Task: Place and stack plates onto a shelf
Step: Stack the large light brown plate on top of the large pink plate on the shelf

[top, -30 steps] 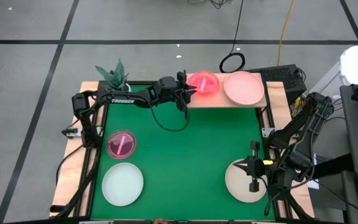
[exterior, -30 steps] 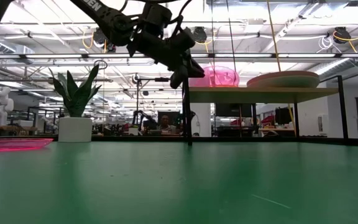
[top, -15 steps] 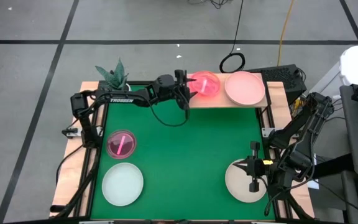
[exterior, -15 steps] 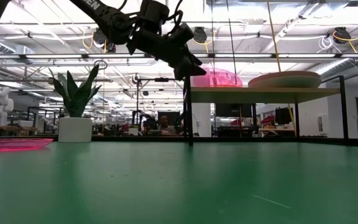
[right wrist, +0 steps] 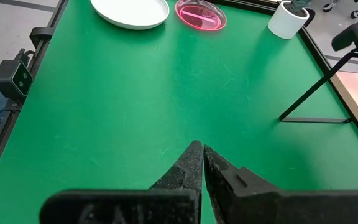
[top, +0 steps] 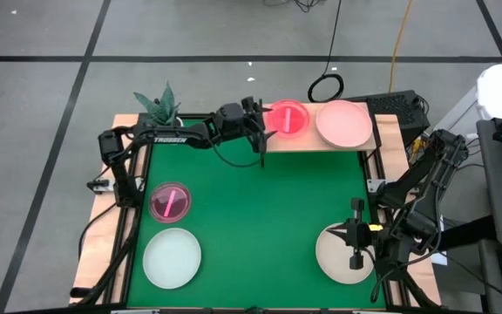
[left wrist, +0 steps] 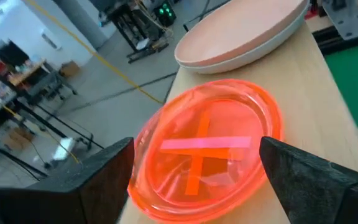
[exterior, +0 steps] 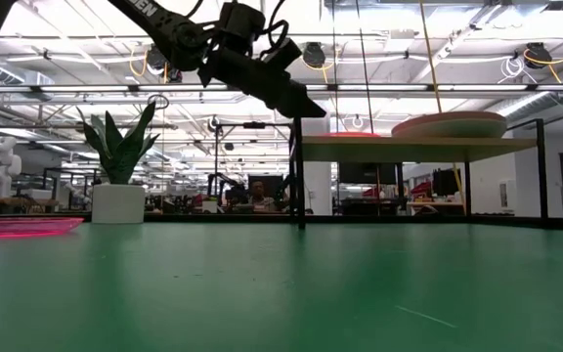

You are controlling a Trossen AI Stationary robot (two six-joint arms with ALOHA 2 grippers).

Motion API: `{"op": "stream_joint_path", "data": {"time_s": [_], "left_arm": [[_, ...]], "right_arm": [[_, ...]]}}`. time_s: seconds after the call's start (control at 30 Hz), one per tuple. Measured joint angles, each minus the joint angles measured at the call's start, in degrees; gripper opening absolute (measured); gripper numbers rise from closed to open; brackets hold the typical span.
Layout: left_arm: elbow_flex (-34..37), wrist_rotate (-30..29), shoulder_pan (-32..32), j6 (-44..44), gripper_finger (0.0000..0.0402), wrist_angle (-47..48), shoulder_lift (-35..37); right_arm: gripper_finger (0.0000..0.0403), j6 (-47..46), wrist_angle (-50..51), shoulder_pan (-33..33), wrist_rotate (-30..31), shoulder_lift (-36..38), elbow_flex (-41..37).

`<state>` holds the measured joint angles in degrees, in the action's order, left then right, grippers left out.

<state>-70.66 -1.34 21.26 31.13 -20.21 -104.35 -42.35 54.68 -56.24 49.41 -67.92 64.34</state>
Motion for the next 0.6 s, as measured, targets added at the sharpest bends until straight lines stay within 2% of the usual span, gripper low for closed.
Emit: {"op": "stream_joint_path", "data": {"time_s": [0.4,0.6], "left_arm": [[-0.02,-0.24,-7.07,-9.35,0.0351,12.33,10.59],[-0.08,-3.84,-11.50,-12.32,0.0351,22.21,16.63]], "right_arm": [[0.0000,-0.38,-2.54,0.01,-0.07,0.02,-1.43],[0.0000,-1.68,-4.53,0.01,-0.04,0.02,-1.62]]}}
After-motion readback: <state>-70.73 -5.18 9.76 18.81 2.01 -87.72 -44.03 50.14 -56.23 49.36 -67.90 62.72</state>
